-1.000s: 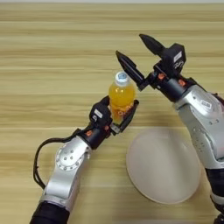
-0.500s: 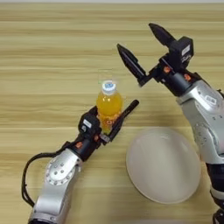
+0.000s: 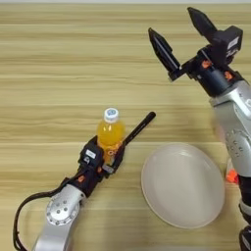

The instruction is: Move the objects on the table

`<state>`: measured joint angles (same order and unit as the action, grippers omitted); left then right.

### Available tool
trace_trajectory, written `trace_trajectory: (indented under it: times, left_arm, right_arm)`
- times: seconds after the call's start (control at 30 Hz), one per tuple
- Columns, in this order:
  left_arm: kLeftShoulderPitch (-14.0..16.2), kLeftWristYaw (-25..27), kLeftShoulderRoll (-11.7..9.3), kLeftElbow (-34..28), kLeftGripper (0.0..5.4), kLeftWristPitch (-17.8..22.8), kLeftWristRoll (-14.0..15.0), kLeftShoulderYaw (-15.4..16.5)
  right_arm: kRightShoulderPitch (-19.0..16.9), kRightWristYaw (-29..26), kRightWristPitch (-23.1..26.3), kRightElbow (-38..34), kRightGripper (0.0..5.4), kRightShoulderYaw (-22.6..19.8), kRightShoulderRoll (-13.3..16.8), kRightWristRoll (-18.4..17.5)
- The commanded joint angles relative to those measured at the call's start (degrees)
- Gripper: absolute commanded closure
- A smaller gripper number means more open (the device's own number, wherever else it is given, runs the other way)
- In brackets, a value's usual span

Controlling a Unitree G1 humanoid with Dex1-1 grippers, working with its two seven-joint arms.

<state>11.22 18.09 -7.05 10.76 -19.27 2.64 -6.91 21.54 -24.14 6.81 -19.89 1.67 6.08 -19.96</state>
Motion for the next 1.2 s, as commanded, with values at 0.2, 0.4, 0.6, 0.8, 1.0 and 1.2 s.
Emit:
trace_trajectory:
  times: [0.2, 0.4, 0.6, 0.8, 1.0, 1.2]
  left_arm:
    - [0.4, -4.1, 1.2, 1.1, 2.02, 0.5, -0.1, 2.5]
    - [0.4, -5.0, 1.4, 1.6, 2.02, 1.0, 0.1, 3.6]
    - [-0.6, -5.4, 1.1, 2.5, 2.02, 0.6, 0.2, 4.9]
    - [-1.9, -5.8, 1.0, 4.2, 2.02, 0.1, -0.1, 5.9]
    - [-3.5, -6.5, 1.3, 6.7, 2.02, -0.9, -0.6, 6.3]
    - [-4.9, -8.1, 1.4, 9.6, 2.02, -2.8, -2.5, 6.0]
  right_arm:
    - [-3.0, 1.5, -7.2, -0.4, 0.00, -6.1, 3.4, 3.0]
    - [-7.3, 4.6, -16.4, 3.5, 0.00, -10.2, 5.7, 9.6]
    - [-12.6, 8.7, -27.9, 12.0, 0.00, -13.2, 6.3, 15.6]
    - [-18.2, 11.7, -38.8, 19.1, 0.00, -15.5, 5.9, 17.2]
    - [-21.5, 12.7, -45.0, 24.4, 0.00, -17.1, 4.9, 13.0]
    - [-24.6, 11.1, -48.5, 27.9, 0.00, -17.6, 5.7, 10.4]
